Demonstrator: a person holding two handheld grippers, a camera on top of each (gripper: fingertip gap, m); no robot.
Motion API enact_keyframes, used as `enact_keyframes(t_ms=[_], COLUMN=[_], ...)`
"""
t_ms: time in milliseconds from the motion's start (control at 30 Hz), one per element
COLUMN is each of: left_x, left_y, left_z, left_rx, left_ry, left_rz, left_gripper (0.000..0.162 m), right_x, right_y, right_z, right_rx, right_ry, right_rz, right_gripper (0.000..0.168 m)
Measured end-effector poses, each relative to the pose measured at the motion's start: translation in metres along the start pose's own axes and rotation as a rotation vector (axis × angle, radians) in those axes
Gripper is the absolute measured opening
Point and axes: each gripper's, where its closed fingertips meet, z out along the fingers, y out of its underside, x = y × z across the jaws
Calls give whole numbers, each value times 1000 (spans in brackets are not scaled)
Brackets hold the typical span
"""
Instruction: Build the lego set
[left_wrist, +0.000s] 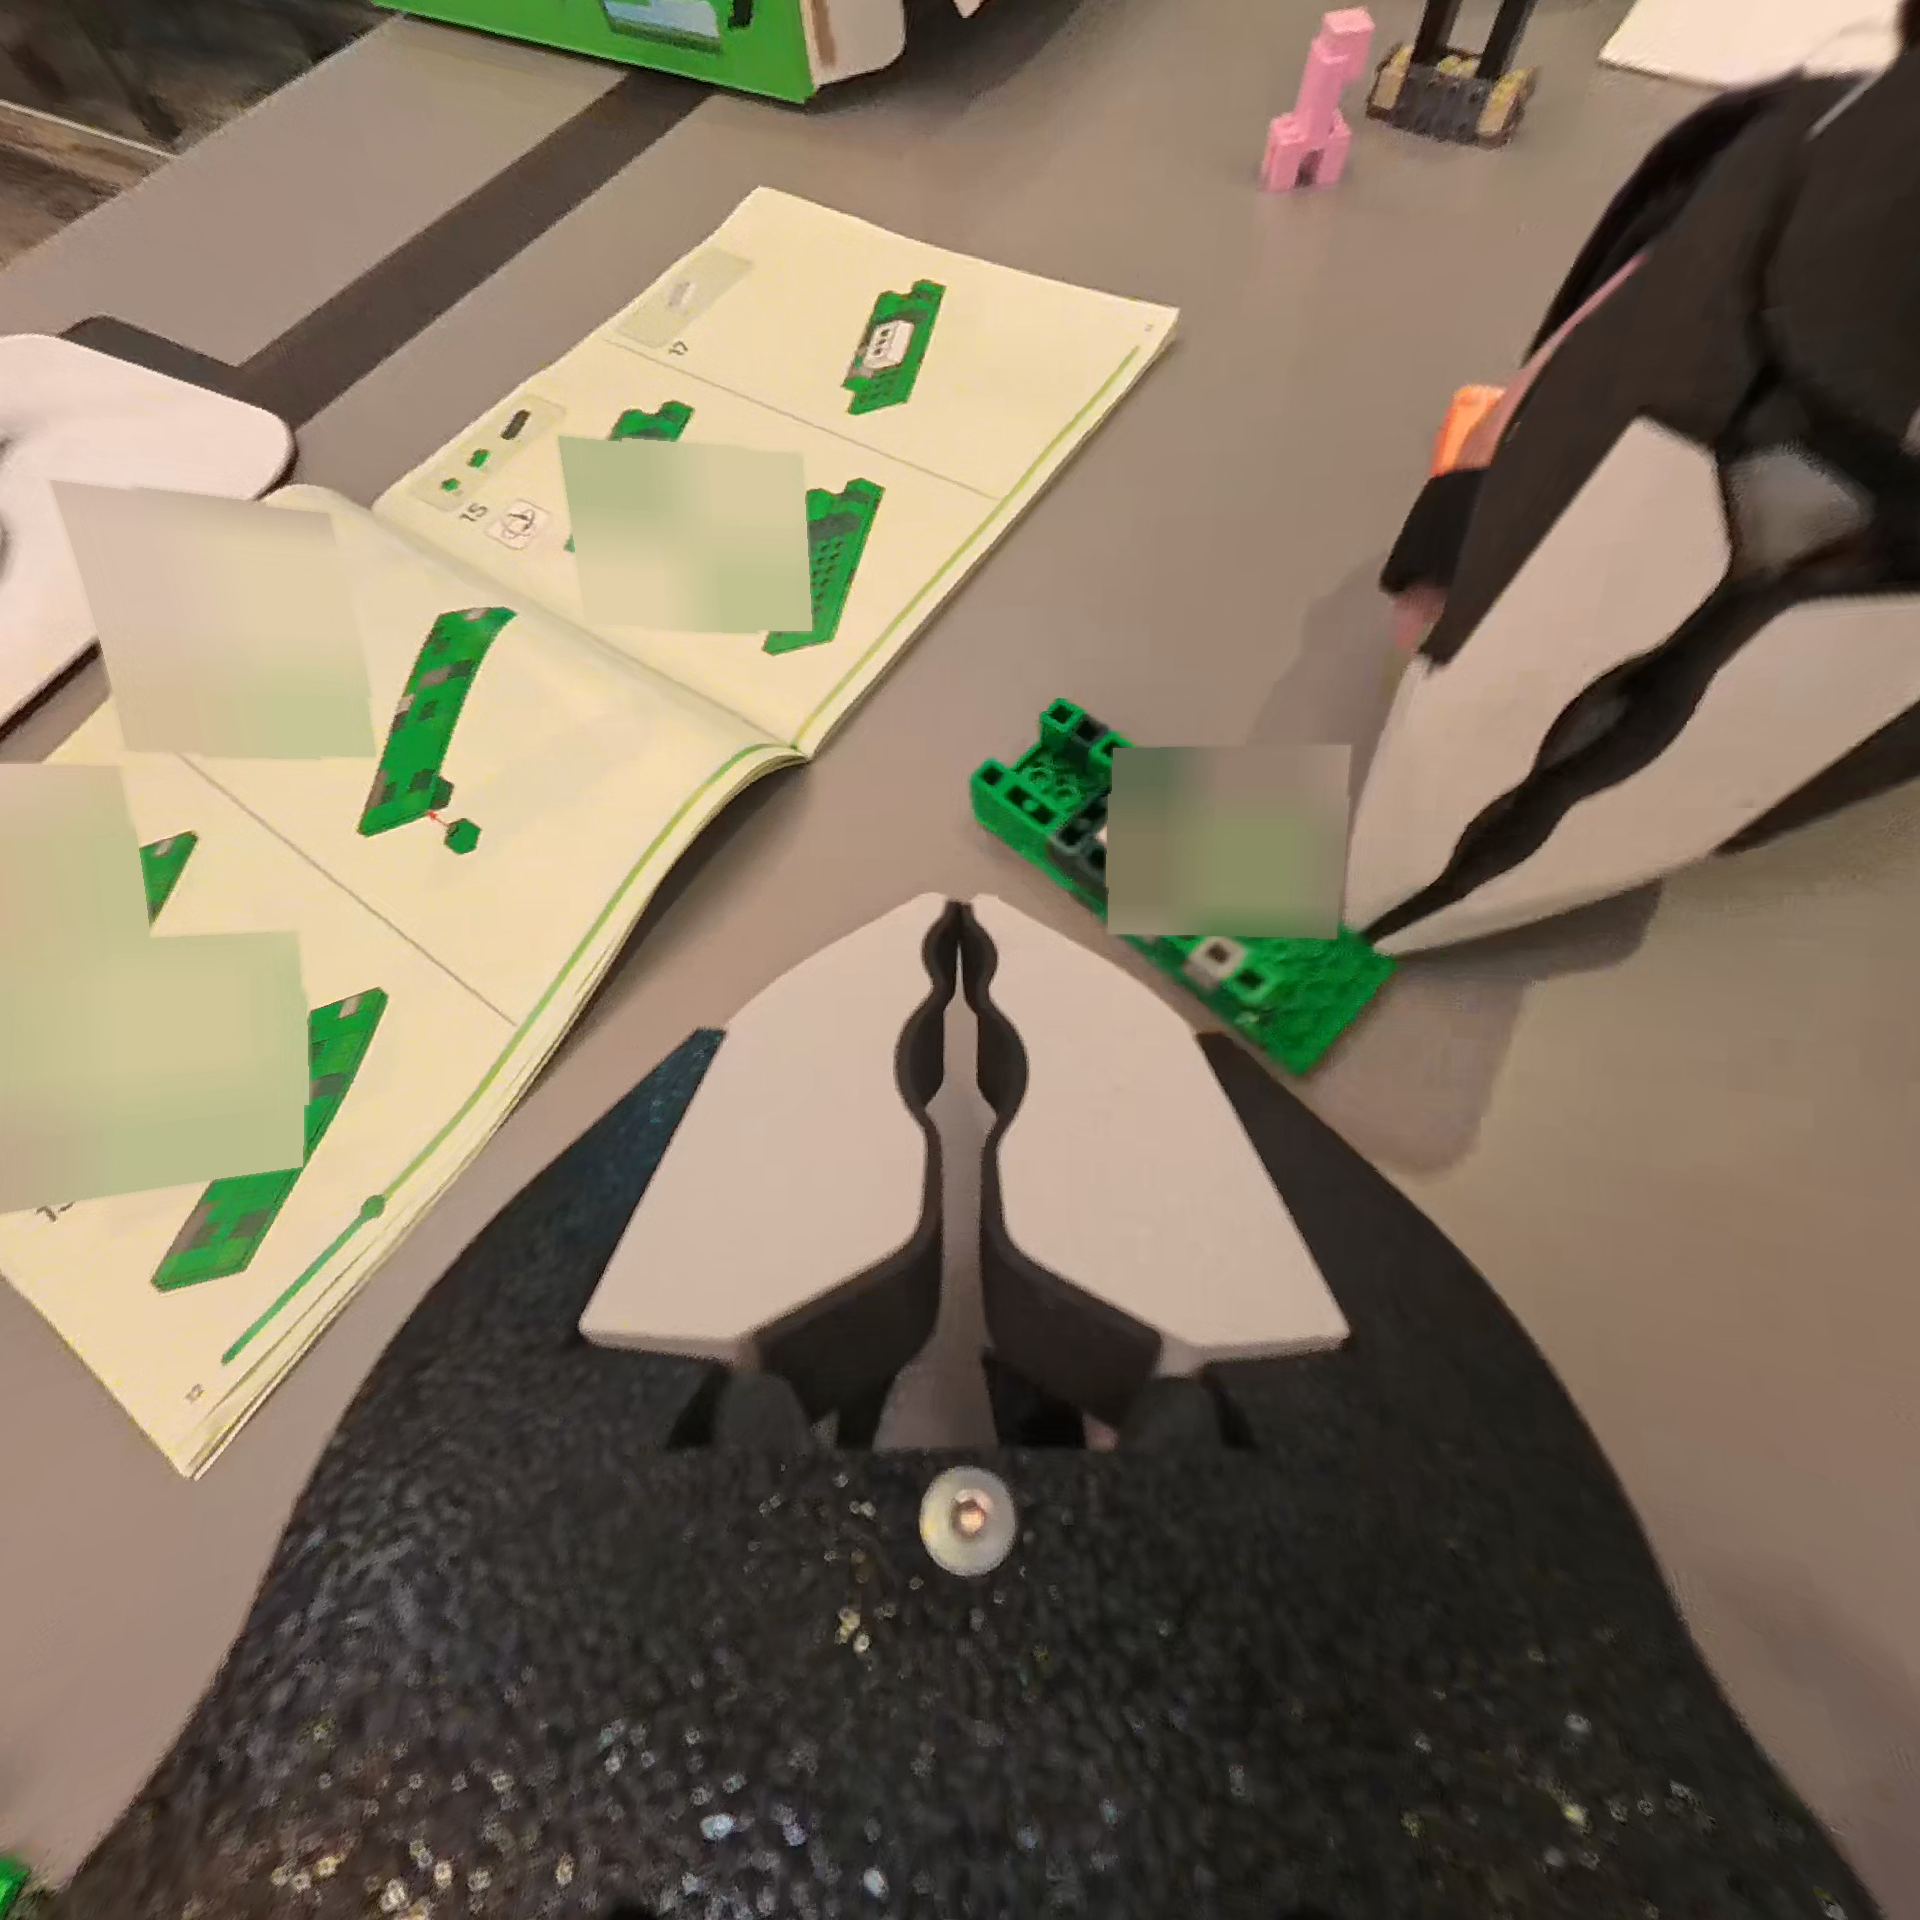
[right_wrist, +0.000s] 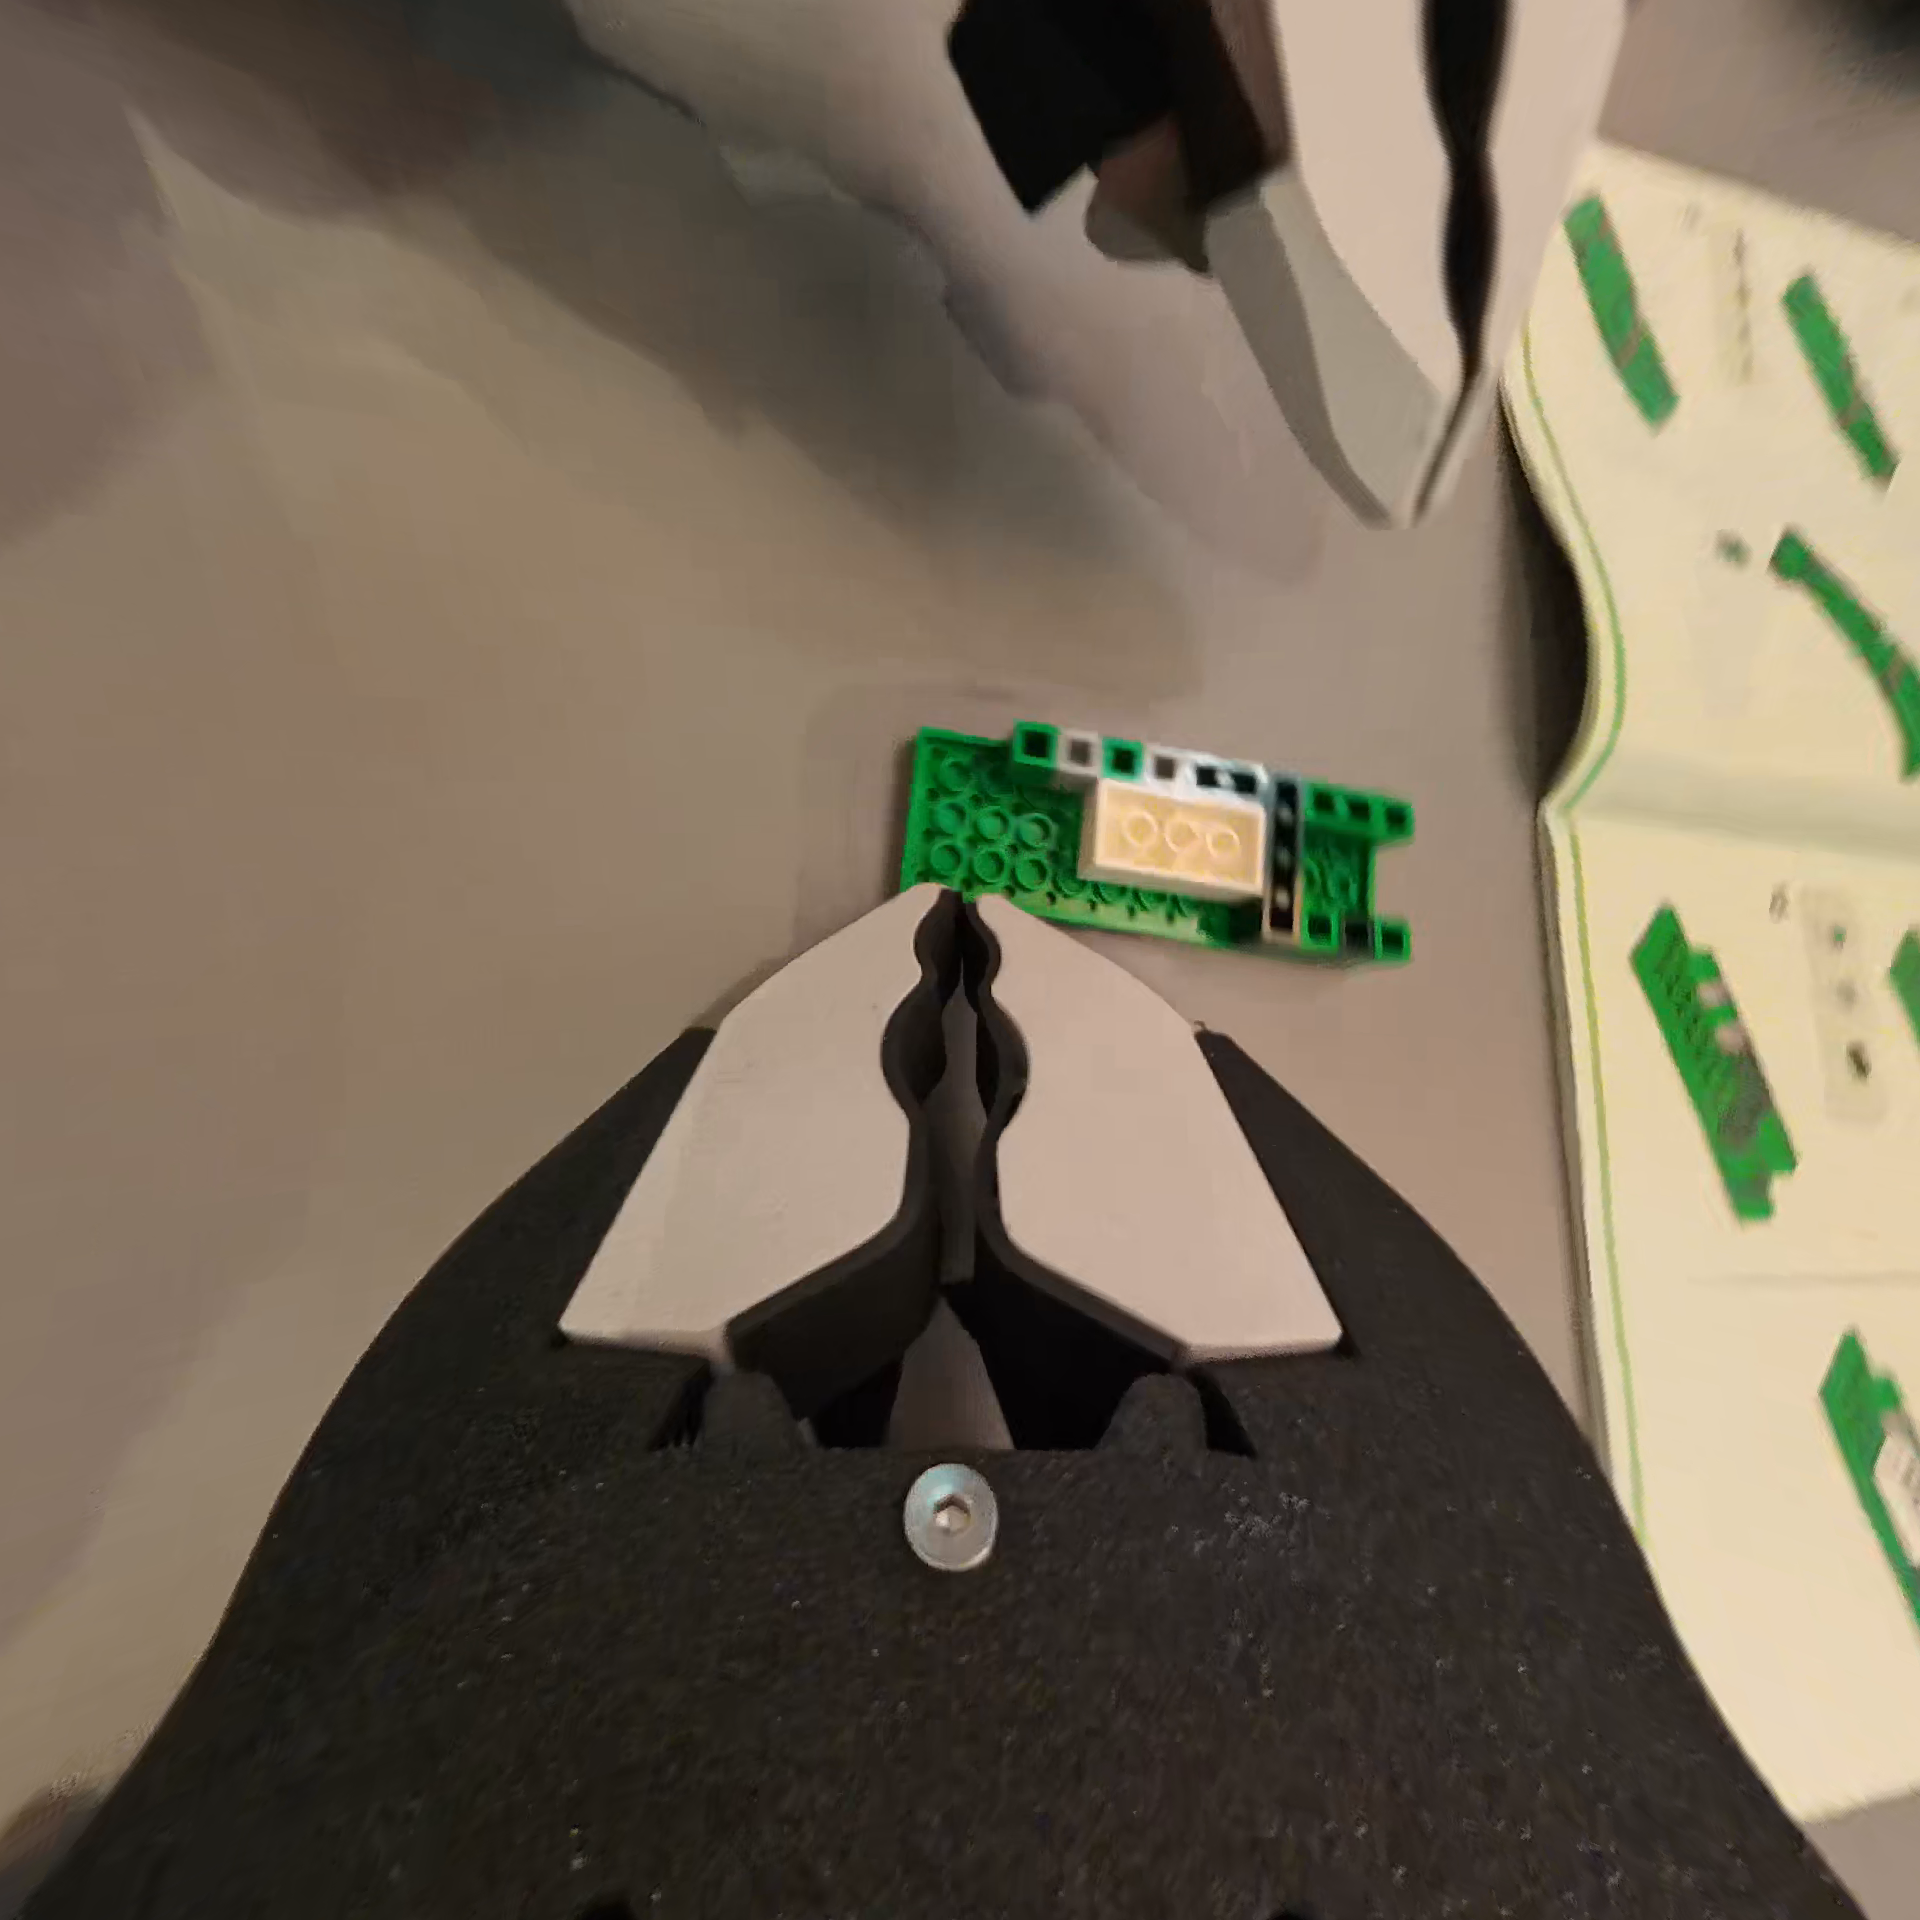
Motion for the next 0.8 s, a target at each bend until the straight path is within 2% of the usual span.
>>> enact_keyframes(t_ms=[67,133,233,300,500,633,800], left_x=[1,0,17,28,38,38,51], left_y=[3,7,6,9,25,25,24], left_z=[-2,-3,-7,-6,16,22,28], left_rx=[-16,-52,-31,-36,-143,-200,-208], left_ry=[24,3,7,-32,-121,-144,-28], left_rz=[-24,-70,-116,-87,-32,-5,-60], left_gripper=[26,53,93,104,94,71,46], right_x=[-4,1,32,57,108,120,127], right_y=[-10,-19,-22,-18,12,27,36], right_z=[10,2,-32,-58,-102,-108,-116], right_rx=[-2,79,248,344,387,334,306], right_ry=[38,82,208,352,753,890,991], right_rz=[-99,-134,-2,48,118,110,99], right_gripper=[0,0,0,0,0,0,0])
